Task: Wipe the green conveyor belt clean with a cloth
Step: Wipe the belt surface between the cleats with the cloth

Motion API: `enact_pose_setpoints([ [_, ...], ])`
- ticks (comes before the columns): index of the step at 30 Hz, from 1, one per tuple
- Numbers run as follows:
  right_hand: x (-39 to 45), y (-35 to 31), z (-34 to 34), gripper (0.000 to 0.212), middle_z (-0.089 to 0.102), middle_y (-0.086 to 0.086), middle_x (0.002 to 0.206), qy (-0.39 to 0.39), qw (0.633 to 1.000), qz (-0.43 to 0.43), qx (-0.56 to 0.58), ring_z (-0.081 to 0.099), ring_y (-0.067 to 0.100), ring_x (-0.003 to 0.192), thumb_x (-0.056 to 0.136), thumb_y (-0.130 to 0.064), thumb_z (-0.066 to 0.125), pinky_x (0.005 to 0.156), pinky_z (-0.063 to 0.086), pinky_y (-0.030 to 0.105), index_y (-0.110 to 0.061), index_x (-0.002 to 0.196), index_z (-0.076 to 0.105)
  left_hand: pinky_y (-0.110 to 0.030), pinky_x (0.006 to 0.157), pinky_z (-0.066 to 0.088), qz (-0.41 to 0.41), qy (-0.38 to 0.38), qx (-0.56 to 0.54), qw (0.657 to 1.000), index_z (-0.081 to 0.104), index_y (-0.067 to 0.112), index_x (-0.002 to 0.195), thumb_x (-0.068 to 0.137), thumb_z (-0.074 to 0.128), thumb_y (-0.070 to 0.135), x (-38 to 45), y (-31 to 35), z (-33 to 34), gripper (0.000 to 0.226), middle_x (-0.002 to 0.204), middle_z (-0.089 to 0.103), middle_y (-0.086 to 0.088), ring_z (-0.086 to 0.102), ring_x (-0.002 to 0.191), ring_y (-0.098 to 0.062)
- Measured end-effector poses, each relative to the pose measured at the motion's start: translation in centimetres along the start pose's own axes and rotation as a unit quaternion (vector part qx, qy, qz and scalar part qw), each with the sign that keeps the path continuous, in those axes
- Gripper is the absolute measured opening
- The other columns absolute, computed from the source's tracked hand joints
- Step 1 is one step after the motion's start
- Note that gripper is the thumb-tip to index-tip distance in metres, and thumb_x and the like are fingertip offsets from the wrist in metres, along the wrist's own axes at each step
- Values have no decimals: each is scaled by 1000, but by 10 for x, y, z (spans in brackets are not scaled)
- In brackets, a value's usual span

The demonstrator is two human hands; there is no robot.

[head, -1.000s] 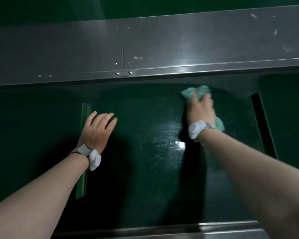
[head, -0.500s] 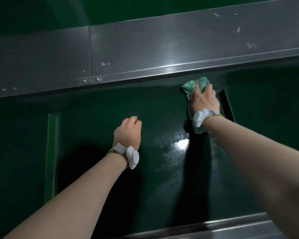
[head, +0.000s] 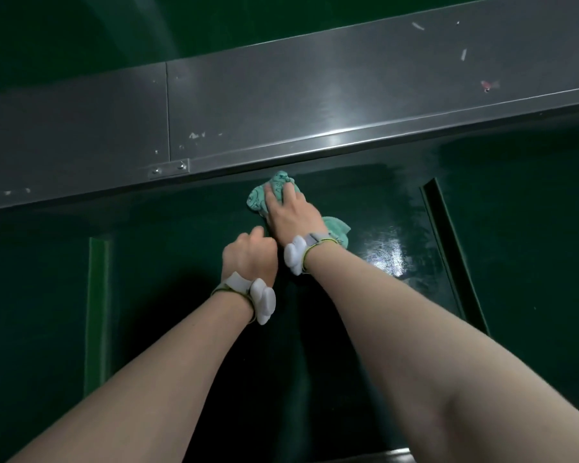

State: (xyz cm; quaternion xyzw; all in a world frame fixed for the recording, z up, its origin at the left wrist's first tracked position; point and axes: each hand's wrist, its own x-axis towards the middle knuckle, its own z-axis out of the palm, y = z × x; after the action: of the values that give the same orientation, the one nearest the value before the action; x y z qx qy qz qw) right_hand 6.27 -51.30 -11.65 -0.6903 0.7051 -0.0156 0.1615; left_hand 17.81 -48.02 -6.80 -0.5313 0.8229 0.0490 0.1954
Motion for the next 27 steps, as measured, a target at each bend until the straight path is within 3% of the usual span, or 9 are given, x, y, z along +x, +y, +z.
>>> enact_pose_setpoints([
  [2, -4, 24, -5, 61, 39, 19, 137, 13, 1000, 9, -17, 50, 39, 111, 104, -26, 42, 77, 49, 44, -17, 161, 21, -36, 61, 36, -7, 16, -5, 1000, 67, 16, 95, 100, 45, 12, -6, 2, 4, 23, 112, 55, -5, 60, 98, -27],
  [6, -16, 105, -25, 64, 41, 22, 136, 68, 983, 168, -17, 50, 43, 112, 100, -16, 44, 81, 49, 46, -20, 160, 23, -35, 59, 39, -11, 23, -54, 998, 68, 15, 94, 95, 45, 5, -10, -5, 9, 25, 112, 57, -2, 59, 93, -26],
  [10, -37, 167, -46, 53, 40, 24, 134, 111, 951, 288, -13, 49, 45, 117, 104, -27, 40, 90, 50, 50, -17, 156, 29, -35, 61, 44, -16, 7, -69, 997, 68, 16, 102, 95, 46, 8, -11, -5, 7, 24, 116, 56, -2, 57, 99, -25],
  [16, -76, 154, -40, 54, 37, 23, 139, 105, 946, 306, -3, 47, 43, 121, 107, -29, 36, 92, 47, 45, -16, 159, 25, -35, 77, 53, -10, -2, -105, 994, 61, 16, 129, 95, 46, 5, -26, -4, 25, 38, 146, 47, 1, 47, 131, -20],
  [18, -107, 145, -32, 55, 40, 22, 132, 101, 949, 297, -4, 49, 42, 115, 108, -35, 34, 85, 48, 44, -17, 159, 25, -36, 94, 51, 12, 9, -110, 994, 48, 13, 147, 96, 46, 5, -36, -5, 34, 52, 163, 33, -1, 32, 149, -20],
  [21, -162, 140, -24, 56, 42, 21, 122, 99, 953, 285, -14, 51, 41, 107, 108, -34, 37, 79, 48, 43, -17, 160, 23, -35, 109, 44, 48, 34, -106, 993, 24, 8, 161, 94, 41, 0, -53, -6, 46, 69, 171, 14, -6, 16, 157, -22],
  [27, -251, 119, 0, 60, 44, 19, 113, 75, 951, 300, 8, 51, 40, 98, 106, -29, 45, 74, 48, 42, -17, 161, 23, -48, 109, 48, 82, 155, -152, 973, 51, -4, 145, 76, 28, -13, -95, -12, 78, 74, 152, 51, -19, 48, 141, -37],
])
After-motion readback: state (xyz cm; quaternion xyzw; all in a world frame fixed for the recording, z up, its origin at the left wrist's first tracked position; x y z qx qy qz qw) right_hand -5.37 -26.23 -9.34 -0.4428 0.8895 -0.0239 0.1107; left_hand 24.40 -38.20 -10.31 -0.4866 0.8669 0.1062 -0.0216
